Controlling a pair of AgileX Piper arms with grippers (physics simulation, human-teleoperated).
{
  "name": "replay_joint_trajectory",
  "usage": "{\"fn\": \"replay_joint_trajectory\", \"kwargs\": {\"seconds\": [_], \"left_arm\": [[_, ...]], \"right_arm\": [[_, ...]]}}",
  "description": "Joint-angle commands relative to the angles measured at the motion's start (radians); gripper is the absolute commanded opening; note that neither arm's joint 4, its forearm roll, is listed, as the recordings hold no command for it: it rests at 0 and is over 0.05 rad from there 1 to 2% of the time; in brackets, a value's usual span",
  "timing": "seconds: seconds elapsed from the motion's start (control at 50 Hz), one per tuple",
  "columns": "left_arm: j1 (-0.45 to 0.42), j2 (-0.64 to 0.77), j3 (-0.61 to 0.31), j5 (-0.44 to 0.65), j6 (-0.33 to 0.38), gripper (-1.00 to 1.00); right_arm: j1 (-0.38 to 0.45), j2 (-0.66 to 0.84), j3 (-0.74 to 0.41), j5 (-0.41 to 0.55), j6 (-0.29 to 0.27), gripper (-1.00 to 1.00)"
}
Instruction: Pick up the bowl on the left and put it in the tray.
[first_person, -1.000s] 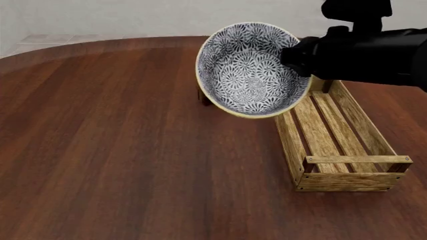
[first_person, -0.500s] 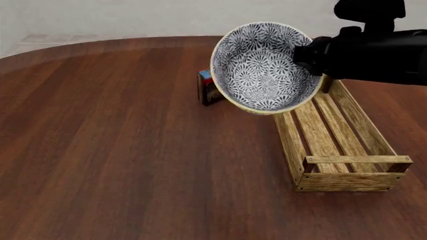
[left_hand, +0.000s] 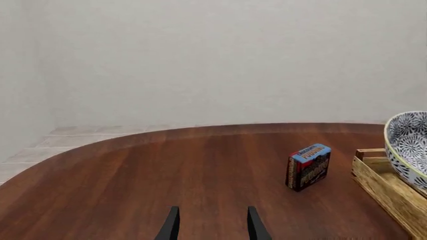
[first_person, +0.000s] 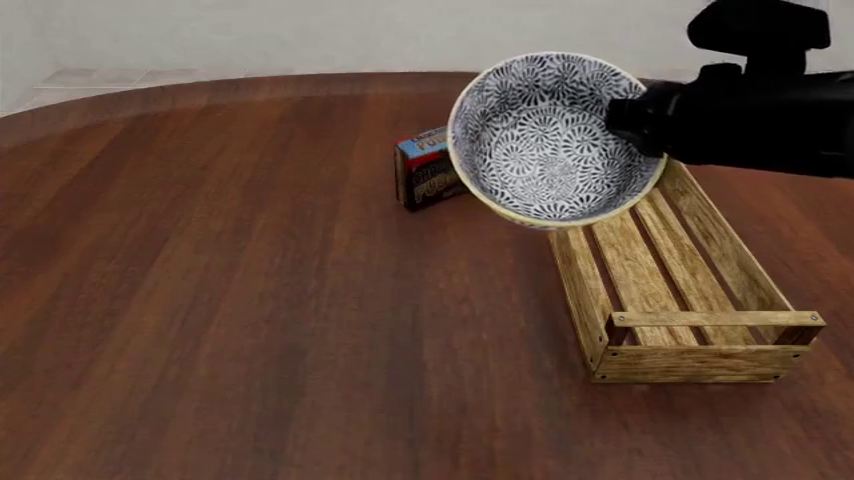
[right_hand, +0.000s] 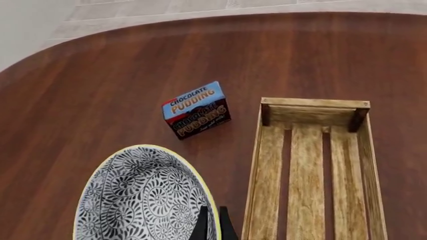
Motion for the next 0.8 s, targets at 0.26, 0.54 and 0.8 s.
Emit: {"fn": "replay_joint_trajectory", "kwargs": {"seconds": [0.26,0.54,0.8], "left_arm": [[-0.008,0.000,0.013,-0.007,0.003,1.00],[-0.014,0.000,0.022,-0.013,0.002,1.00],[-0.018,0.000,0.026,-0.014,0.004,1.00]], "right_arm": [[-0.062,0.003,0.032,-0.032,0.010,-1.00],[-0.111,0.003,0.045,-0.042,0.021,-1.00],[-0.138,0.003,0.063,-0.056,0.025,-1.00]]}}
